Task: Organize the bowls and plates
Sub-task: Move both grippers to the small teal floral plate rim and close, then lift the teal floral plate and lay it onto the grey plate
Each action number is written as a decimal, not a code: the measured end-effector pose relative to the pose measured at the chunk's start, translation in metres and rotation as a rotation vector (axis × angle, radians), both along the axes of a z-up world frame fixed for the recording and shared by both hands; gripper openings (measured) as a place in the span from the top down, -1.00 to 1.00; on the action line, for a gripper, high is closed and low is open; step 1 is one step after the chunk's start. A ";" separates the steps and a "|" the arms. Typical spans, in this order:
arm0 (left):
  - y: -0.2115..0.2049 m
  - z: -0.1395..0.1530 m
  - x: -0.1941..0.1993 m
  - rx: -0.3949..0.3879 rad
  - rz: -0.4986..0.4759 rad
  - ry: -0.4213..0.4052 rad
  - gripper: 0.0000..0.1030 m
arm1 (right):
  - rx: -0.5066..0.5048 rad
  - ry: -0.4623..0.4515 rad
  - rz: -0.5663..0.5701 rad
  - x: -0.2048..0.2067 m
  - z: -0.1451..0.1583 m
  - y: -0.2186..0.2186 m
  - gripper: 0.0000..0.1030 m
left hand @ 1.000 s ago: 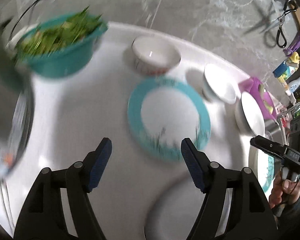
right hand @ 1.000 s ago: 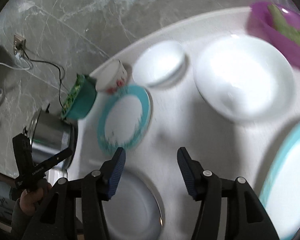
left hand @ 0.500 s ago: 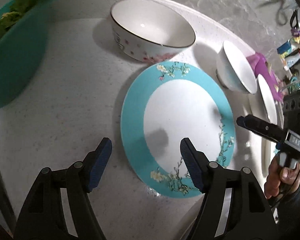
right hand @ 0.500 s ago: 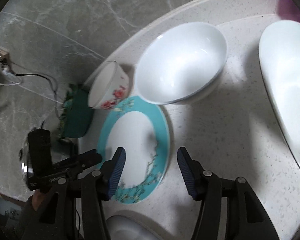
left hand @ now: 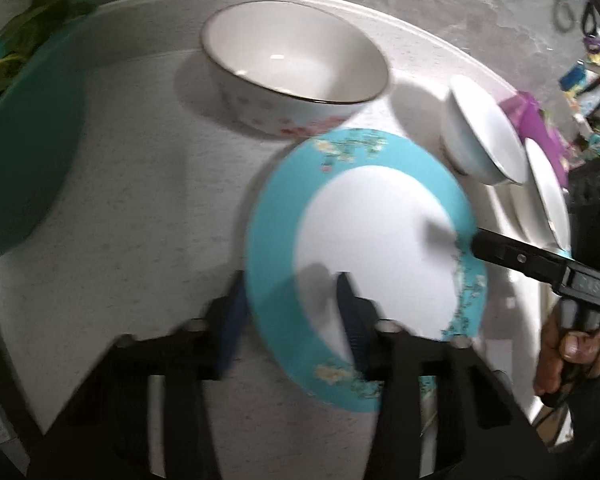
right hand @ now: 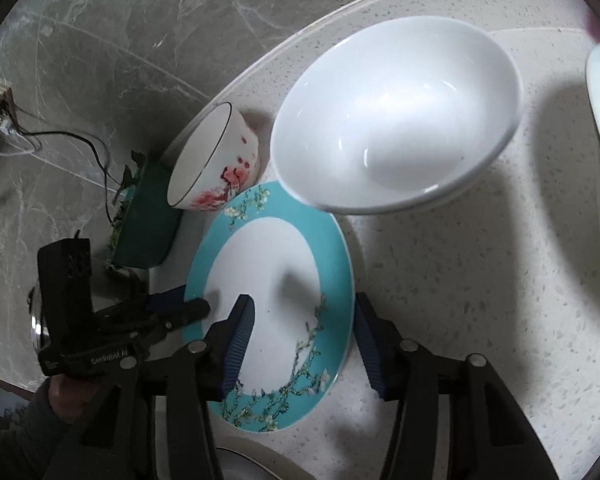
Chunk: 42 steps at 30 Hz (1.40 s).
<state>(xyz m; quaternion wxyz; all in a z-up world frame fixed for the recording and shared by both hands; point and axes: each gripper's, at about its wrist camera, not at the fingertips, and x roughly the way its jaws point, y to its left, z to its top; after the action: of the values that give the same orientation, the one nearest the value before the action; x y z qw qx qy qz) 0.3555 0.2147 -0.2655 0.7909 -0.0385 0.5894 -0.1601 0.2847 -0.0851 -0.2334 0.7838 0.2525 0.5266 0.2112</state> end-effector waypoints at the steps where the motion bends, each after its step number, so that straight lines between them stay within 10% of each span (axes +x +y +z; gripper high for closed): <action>1: 0.006 0.000 0.000 -0.007 0.015 0.000 0.59 | -0.024 0.000 0.009 0.001 0.001 0.002 0.02; 5: 0.010 -0.001 -0.002 -0.016 0.020 -0.002 0.61 | -0.114 0.020 -0.004 0.003 0.000 -0.002 0.73; 31: -0.004 0.034 -0.028 -0.019 0.059 0.001 0.65 | -0.100 0.049 -0.070 -0.012 0.024 -0.007 0.72; 42: -0.019 0.068 -0.095 -0.049 0.025 0.004 0.65 | -0.085 0.020 -0.075 -0.063 0.067 -0.019 0.73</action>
<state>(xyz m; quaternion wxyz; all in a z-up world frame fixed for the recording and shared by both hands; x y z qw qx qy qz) 0.2604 0.1953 -0.1974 0.7905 -0.0655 0.5864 -0.1642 0.2214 -0.1037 -0.1660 0.7958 0.2409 0.5330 0.1566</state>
